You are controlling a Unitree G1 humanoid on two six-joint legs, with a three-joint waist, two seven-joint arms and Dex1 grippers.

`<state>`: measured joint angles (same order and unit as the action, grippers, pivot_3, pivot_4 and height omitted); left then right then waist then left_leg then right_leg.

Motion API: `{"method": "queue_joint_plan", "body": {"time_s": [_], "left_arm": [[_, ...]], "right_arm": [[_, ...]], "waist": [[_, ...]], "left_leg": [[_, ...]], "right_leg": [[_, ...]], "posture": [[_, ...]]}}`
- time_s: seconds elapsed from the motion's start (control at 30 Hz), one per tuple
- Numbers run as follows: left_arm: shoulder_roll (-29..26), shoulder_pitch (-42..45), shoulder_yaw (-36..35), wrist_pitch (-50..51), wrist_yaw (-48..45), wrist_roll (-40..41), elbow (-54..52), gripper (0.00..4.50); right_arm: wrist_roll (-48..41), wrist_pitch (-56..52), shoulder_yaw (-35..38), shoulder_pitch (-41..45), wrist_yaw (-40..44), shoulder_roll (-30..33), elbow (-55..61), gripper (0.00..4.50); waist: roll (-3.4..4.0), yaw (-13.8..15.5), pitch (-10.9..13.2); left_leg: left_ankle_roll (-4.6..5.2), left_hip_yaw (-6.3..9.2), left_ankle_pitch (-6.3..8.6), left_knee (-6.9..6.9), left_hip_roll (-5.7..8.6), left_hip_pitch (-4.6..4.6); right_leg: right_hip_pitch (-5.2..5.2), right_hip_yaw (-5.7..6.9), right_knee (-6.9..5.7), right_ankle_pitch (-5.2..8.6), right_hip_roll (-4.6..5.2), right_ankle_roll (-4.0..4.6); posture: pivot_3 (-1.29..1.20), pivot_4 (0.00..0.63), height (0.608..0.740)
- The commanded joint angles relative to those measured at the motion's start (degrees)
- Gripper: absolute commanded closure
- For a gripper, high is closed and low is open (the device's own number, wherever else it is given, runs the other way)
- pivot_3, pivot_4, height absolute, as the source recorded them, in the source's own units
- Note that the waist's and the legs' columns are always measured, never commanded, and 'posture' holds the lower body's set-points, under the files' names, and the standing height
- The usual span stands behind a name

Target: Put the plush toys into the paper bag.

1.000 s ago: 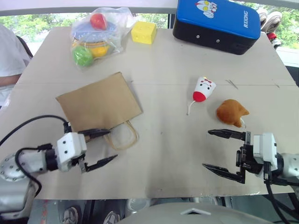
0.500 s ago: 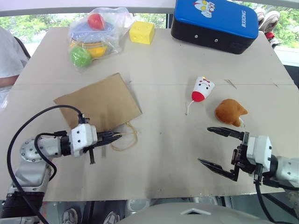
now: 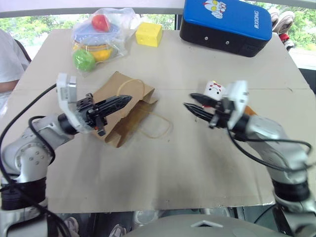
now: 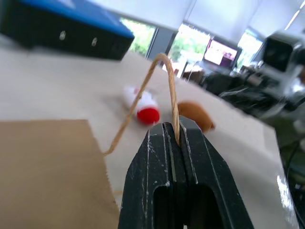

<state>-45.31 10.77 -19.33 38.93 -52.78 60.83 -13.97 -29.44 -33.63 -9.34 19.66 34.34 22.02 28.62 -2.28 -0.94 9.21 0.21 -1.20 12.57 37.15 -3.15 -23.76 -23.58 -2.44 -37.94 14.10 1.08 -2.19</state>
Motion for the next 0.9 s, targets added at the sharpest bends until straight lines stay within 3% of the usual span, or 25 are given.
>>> {"method": "queue_joint_plan", "body": {"time_s": [0.03,0.3,0.57,0.9], "left_arm": [[2.82,5.02,1.43,1.8,2.56,1.5,0.01,4.5],[6.11,12.22,5.79,0.84,0.71,-2.37,1.63,4.5],[12.68,14.07,5.53,-0.75,5.97,-3.83,0.91,4.5],[17.5,14.41,1.35,0.43,17.13,0.39,-4.06,4.5]], "right_arm": [[7.28,4.82,-8.05,7.78,3.55,-2.48,-11.37,4.46],[15.32,17.33,-13.24,21.42,8.61,-14.07,-38.22,4.46],[22.9,28.82,-19.69,21.25,15.31,-20.6,-56.62,4.46],[28.46,37.75,-19.08,23.93,15.96,-27.33,-73.08,4.46]], "waist": [[-0.01,0.12,0.01],[-0.01,-0.23,0.02],[-0.02,-0.04,0.02],[-0.03,-1.56,0.0]], "left_leg": [[0.0,0.0,0.0,0.0,0.0,-0.01],[0.0,0.02,0.0,0.02,0.0,-0.04],[0.0,0.05,0.0,0.01,0.0,-0.06],[-0.01,0.09,-0.01,0.0,-0.03,0.03]], "right_leg": [[0.0,0.0,0.0,0.0,0.0,0.0],[-0.02,-0.01,-0.03,-0.03,-0.06,0.0],[-0.02,0.02,-0.02,-0.04,-0.03,0.0],[0.01,0.01,-0.11,-0.05,-0.05,0.01]], "posture": [[0.0,0.15,0.74],[0.0,0.15,0.74],[0.0,0.15,0.74],[0.0,0.15,0.74]]}}
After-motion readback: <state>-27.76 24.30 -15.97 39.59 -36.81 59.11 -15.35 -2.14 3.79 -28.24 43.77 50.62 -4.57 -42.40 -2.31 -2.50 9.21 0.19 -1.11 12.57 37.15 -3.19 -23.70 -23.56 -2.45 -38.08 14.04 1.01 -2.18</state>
